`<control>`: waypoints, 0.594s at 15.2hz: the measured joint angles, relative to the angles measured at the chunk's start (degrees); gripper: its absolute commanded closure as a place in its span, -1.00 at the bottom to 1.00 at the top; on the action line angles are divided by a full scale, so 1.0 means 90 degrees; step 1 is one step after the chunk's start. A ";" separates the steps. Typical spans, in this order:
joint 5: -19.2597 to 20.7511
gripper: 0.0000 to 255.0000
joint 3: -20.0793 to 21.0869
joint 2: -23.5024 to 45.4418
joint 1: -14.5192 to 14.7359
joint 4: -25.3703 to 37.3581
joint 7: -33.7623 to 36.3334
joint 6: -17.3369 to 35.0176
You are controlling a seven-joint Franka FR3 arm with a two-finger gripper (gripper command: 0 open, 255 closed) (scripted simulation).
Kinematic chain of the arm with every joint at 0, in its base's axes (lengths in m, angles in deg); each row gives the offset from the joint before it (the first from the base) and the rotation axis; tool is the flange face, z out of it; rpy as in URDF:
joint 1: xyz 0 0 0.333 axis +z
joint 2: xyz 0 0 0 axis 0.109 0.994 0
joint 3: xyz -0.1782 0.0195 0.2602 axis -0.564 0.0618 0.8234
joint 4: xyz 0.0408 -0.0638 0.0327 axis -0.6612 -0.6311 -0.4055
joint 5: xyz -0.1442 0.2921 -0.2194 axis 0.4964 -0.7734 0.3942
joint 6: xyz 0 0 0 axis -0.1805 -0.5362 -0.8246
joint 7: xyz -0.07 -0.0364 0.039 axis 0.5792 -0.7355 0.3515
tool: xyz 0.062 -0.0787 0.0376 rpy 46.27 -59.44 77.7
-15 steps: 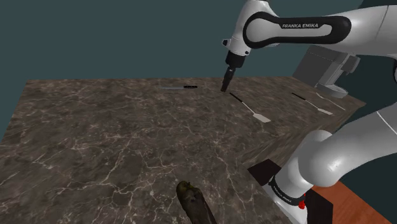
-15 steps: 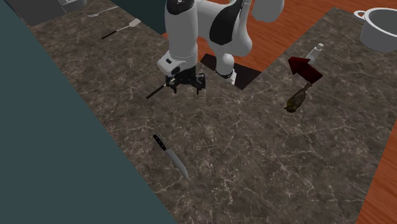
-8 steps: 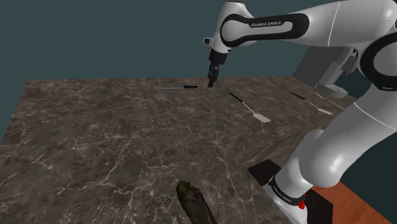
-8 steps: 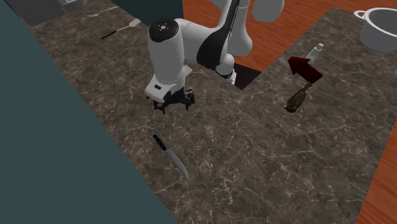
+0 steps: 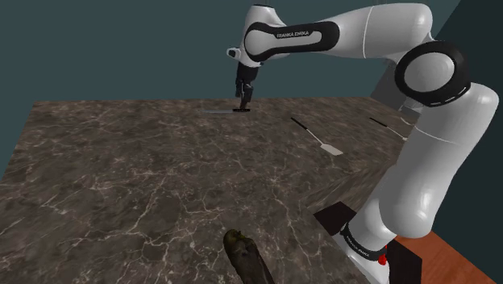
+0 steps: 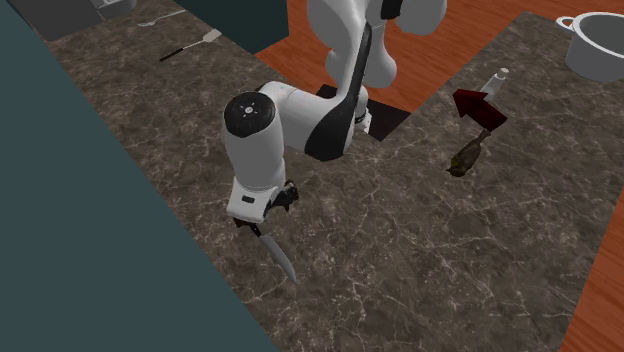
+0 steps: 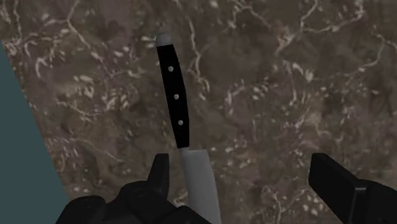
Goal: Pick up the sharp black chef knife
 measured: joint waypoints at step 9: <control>0.0026 -1.00 0.0173 0.1001 0.0032 0.0801 -0.0828 0.0280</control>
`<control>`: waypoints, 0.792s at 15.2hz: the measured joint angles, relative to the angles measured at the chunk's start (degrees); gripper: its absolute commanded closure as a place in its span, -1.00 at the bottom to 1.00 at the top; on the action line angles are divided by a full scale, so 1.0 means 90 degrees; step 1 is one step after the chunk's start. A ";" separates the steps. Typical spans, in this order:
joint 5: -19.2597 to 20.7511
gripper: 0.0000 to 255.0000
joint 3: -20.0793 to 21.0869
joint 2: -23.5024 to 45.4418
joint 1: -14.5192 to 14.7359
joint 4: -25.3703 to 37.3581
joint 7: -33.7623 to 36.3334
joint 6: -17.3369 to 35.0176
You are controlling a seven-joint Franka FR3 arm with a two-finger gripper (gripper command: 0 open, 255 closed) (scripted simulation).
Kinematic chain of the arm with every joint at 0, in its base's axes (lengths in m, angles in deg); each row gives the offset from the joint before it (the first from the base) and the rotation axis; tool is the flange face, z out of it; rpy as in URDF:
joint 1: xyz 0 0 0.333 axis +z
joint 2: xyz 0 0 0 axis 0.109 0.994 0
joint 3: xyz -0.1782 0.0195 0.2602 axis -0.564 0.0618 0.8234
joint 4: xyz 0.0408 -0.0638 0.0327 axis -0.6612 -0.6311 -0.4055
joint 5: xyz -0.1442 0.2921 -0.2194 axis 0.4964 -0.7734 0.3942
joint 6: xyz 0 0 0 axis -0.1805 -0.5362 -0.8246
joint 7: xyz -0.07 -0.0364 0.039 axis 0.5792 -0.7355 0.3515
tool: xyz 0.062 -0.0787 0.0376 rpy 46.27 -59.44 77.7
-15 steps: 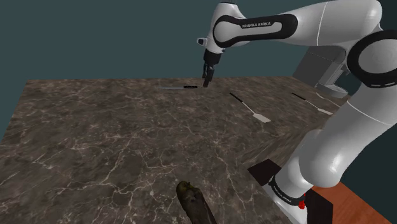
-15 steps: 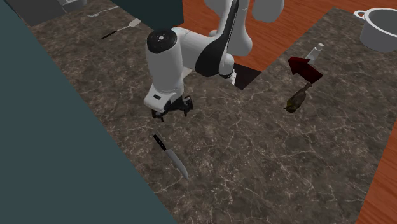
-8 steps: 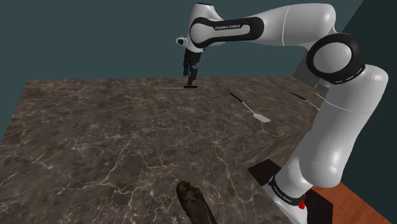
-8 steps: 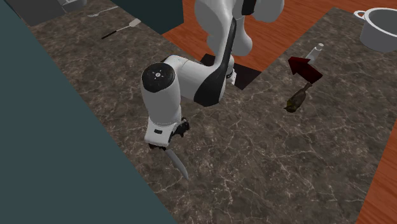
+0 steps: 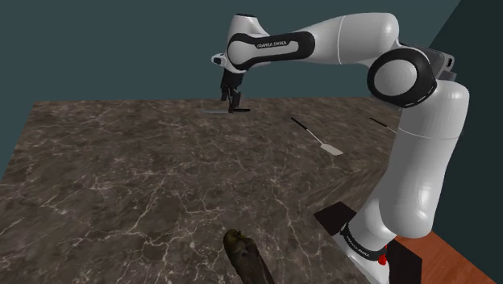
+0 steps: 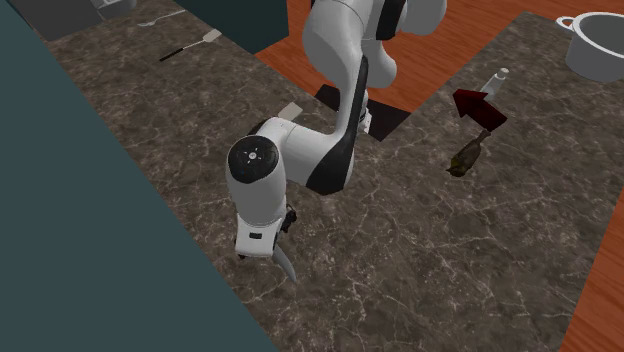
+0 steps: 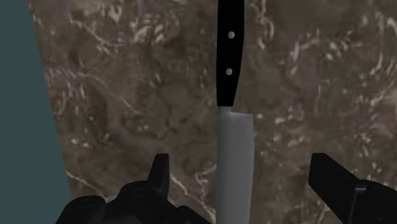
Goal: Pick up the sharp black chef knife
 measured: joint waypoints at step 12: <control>-0.0003 1.00 0.0019 0.0034 0.0021 -0.0167 0.0021 0.0197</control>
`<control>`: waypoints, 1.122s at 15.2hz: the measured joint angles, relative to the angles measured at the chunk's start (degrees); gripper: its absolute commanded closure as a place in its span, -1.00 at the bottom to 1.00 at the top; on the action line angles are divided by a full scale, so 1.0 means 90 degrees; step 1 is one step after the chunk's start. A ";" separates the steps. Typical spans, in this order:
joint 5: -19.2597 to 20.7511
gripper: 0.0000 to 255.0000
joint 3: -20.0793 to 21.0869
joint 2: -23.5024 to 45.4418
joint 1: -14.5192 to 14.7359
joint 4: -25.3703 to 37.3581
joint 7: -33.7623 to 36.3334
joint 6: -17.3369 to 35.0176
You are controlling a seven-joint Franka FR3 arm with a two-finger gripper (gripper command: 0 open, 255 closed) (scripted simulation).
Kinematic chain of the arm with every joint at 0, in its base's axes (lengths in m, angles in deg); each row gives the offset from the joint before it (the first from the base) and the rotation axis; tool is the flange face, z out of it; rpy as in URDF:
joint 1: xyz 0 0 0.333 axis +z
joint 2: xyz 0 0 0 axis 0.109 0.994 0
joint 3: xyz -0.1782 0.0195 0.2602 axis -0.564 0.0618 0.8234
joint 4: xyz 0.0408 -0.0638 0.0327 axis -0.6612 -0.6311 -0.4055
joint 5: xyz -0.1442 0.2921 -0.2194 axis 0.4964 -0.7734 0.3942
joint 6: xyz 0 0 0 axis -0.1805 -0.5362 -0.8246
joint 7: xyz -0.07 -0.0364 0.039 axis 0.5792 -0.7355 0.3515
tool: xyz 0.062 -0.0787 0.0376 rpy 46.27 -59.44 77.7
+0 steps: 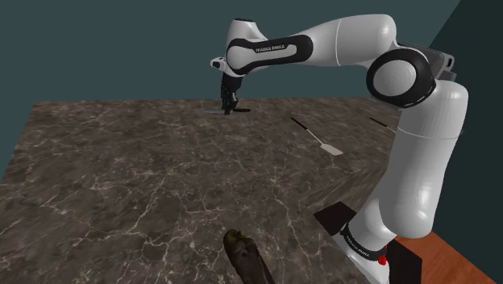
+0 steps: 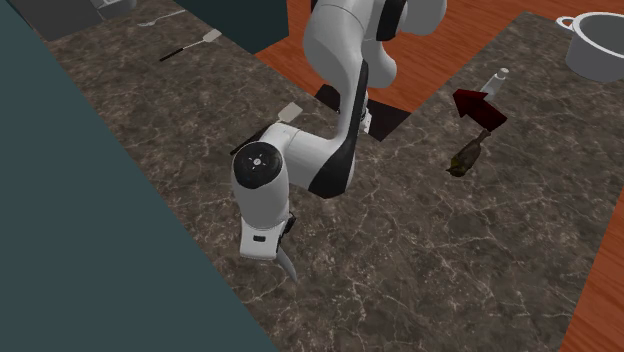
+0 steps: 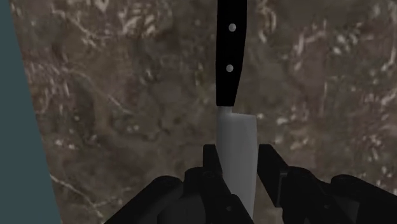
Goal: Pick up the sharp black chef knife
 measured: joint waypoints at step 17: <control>-0.0001 1.00 -0.0017 -0.0157 -0.0016 0.0882 -0.0055 -0.1027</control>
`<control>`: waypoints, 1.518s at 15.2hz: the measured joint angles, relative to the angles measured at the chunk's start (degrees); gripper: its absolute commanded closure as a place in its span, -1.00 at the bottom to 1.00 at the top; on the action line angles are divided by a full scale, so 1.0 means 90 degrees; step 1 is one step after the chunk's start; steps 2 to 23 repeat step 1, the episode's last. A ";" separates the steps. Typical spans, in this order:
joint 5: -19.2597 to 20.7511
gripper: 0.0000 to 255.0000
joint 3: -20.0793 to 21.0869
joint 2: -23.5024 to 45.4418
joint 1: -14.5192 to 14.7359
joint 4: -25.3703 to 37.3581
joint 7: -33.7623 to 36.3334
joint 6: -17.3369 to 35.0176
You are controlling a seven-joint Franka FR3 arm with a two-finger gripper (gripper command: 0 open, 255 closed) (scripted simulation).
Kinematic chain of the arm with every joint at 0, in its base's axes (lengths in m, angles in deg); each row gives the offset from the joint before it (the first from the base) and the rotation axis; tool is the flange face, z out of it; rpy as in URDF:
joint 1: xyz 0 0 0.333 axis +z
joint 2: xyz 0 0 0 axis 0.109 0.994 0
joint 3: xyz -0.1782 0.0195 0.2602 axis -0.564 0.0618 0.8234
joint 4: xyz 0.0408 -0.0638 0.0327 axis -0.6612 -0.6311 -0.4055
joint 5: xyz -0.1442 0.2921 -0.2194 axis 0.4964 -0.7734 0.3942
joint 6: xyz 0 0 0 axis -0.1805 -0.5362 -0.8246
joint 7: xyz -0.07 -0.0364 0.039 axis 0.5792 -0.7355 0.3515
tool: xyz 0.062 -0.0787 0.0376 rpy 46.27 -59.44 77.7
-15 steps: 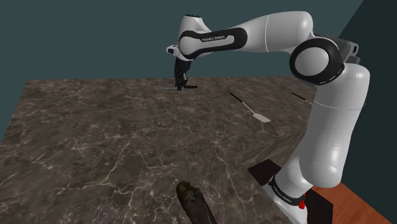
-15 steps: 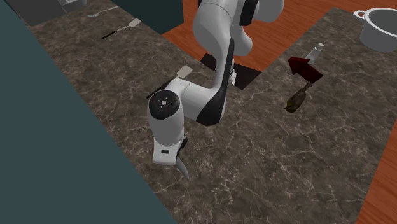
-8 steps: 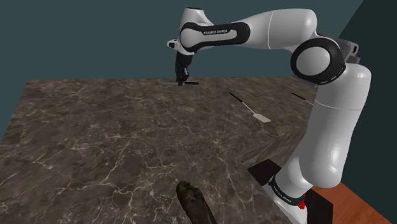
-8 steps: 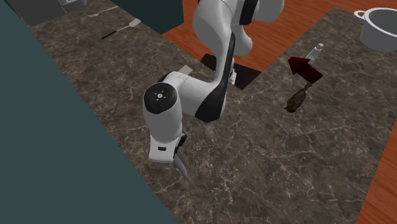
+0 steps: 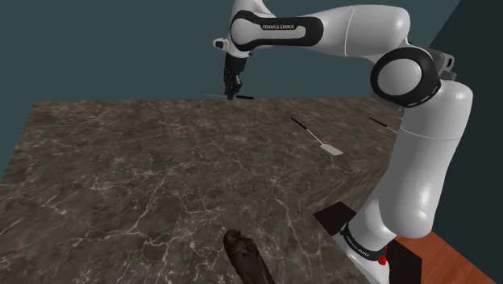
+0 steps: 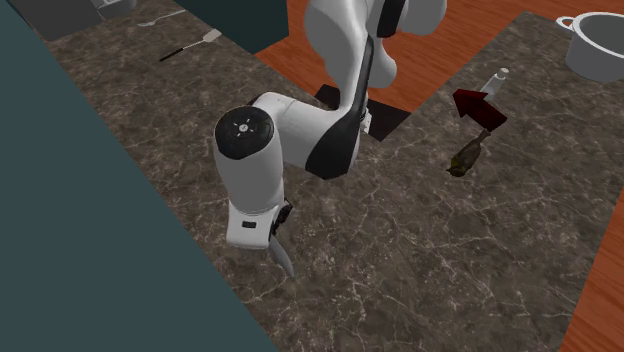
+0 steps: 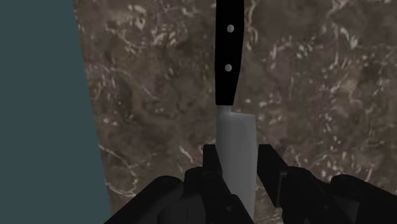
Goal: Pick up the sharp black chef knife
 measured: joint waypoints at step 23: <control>0.0000 1.00 0.0001 -0.0009 0.0001 0.0032 -0.0001 -0.0040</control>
